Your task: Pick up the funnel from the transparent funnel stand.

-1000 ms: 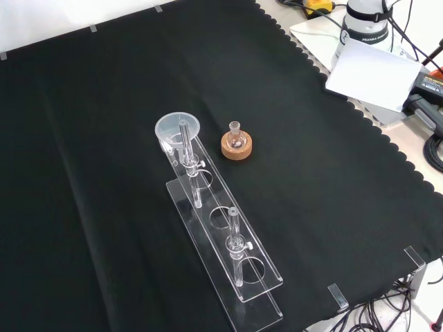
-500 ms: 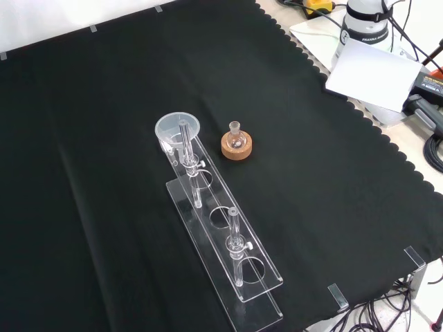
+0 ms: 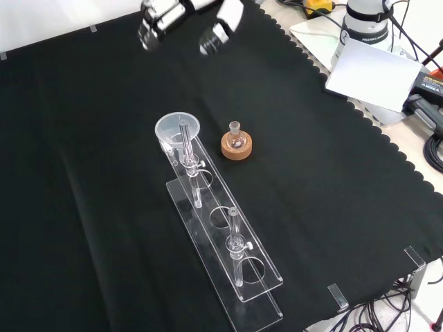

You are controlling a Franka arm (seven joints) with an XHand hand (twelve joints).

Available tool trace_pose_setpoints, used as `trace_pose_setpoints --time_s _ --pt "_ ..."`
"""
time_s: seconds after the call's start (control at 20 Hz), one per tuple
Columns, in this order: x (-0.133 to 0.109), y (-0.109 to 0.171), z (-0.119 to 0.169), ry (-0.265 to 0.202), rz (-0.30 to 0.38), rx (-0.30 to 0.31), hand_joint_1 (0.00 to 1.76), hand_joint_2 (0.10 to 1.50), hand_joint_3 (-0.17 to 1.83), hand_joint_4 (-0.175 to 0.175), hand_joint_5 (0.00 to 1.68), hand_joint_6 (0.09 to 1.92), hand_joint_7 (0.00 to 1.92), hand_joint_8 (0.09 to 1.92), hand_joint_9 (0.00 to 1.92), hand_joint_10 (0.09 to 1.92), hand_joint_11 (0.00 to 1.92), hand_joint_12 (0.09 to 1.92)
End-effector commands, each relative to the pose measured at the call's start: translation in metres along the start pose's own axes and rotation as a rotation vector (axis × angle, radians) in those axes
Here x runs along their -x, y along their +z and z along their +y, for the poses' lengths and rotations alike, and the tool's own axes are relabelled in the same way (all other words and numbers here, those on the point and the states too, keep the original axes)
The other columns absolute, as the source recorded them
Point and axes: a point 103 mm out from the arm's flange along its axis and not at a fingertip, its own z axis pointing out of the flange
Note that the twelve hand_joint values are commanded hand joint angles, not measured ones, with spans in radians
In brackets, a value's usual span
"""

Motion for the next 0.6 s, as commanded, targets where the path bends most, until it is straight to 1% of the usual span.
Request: trace_pose_setpoints --time_s 0.05,0.25,0.35,0.6 --pt "-0.043 0.022 0.022 -0.041 -0.03 -0.048 0.0 1.1 0.38 -0.027 0.15 0.09 0.01 0.63 0.18 0.75 0.09 1.41" --pt "-0.04 0.033 0.027 -0.049 -0.023 -0.078 0.01 1.08 0.35 -0.029 0.14 0.09 0.0 0.62 0.18 0.76 0.08 1.42" --pt "-0.037 0.039 0.029 -0.047 -0.015 -0.097 0.07 1.05 0.32 -0.032 0.13 0.09 0.0 0.58 0.15 0.77 0.07 1.44" --pt "-0.03 0.047 0.034 -0.034 -0.008 -0.141 0.22 0.95 0.23 -0.036 0.06 0.09 0.0 0.3 0.03 0.82 0.06 1.49"
